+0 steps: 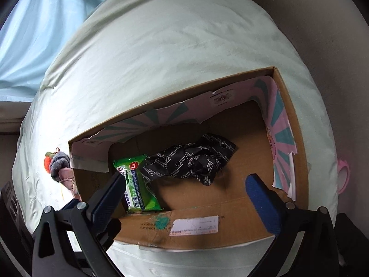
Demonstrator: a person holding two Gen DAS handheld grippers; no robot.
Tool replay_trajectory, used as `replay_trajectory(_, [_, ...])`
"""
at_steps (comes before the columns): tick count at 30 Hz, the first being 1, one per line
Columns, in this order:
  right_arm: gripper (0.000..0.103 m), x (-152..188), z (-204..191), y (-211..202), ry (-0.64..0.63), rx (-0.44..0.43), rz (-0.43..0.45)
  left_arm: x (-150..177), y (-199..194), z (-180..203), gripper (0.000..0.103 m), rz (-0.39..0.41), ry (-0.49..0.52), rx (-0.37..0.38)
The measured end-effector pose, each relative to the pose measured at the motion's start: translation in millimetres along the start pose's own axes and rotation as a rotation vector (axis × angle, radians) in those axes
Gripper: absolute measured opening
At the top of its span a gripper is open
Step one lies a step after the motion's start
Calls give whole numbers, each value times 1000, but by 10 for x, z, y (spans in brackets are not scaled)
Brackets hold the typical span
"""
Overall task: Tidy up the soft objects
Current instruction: 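Open both tools to release the items and lift away from the box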
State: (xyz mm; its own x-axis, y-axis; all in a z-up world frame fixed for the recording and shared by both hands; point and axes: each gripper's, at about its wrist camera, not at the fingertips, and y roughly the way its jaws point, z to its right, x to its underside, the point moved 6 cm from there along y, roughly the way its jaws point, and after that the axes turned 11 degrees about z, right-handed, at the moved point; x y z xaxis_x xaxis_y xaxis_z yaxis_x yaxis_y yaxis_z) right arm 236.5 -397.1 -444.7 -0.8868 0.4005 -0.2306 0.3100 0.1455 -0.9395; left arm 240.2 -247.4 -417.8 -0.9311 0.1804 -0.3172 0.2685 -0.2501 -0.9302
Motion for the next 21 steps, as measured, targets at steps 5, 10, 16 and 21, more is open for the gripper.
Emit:
replay_trajectory(5, [103, 69, -83, -246, -59, -5, 14, 3, -270, 16, 103, 40, -9, 13])
replay_trajectory(10, [103, 126, -209, -607, -82, -20, 72, 17, -641, 40, 103, 99, -6, 12])
replay_trajectory(16, [103, 163, -315, -1149, -128, -28, 163, 102, -1157, 16, 103, 182, -14, 11])
replay_trajectory(21, [103, 261, -483, -1608, -197, -24, 246, 185, -1651, -107, 103, 272, -30, -4])
